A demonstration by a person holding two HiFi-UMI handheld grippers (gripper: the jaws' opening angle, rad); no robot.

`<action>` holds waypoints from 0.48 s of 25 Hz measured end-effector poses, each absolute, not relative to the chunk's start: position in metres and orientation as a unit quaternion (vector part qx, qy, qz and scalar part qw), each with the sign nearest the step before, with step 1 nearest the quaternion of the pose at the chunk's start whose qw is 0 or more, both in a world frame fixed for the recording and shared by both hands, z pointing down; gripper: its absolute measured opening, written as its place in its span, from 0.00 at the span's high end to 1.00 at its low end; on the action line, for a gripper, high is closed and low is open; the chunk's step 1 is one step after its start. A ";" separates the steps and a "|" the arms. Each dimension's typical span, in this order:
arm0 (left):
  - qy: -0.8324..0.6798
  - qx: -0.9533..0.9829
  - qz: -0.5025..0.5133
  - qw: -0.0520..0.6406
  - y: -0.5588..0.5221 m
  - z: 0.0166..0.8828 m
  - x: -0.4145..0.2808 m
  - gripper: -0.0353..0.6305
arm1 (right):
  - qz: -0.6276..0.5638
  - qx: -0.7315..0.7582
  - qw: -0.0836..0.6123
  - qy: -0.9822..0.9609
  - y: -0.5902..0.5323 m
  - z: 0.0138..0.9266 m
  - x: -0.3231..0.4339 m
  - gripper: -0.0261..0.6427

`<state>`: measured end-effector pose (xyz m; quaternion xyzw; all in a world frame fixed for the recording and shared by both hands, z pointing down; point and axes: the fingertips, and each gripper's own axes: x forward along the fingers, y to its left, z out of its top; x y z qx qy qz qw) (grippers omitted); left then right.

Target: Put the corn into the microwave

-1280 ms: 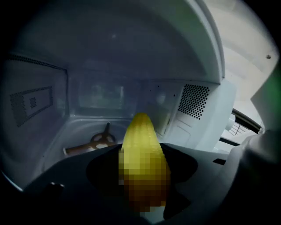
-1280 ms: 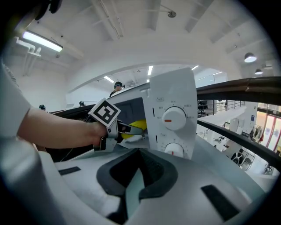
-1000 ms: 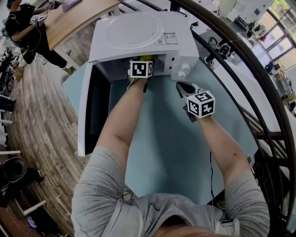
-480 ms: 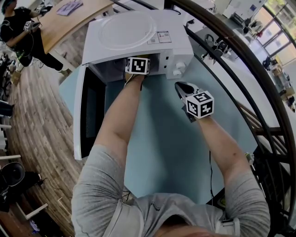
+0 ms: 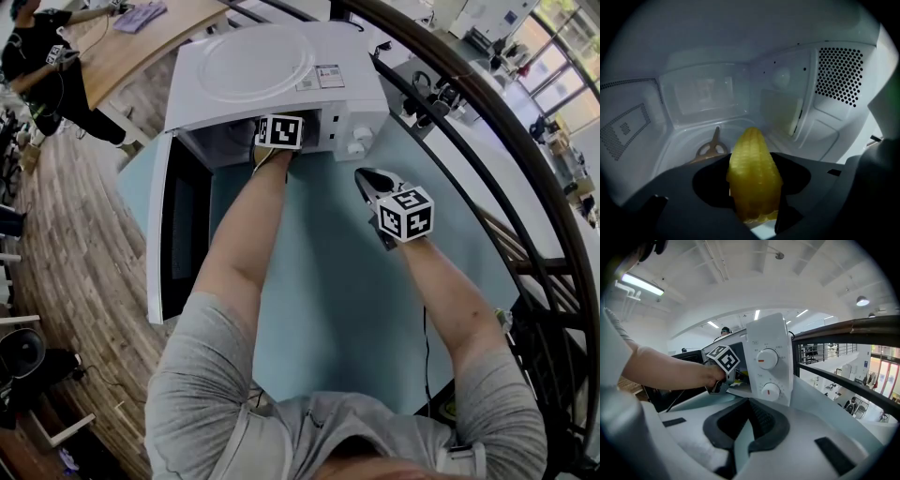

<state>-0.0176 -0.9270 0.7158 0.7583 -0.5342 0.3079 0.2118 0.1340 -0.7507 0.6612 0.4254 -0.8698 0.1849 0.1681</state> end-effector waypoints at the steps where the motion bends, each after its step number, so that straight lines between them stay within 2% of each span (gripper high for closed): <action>1: -0.535 0.757 0.309 0.211 -0.927 0.716 -0.018 0.57 | 0.185 0.426 0.169 -0.869 -0.750 0.661 0.135 0.94; 5: -0.536 0.755 0.313 0.210 -0.928 0.717 -0.017 0.57 | 0.184 0.424 0.172 -0.870 -0.747 0.663 0.135 0.94; 12: -0.535 0.758 0.307 0.212 -0.923 0.717 -0.016 0.50 | 0.183 0.430 0.174 -0.867 -0.744 0.657 0.139 0.94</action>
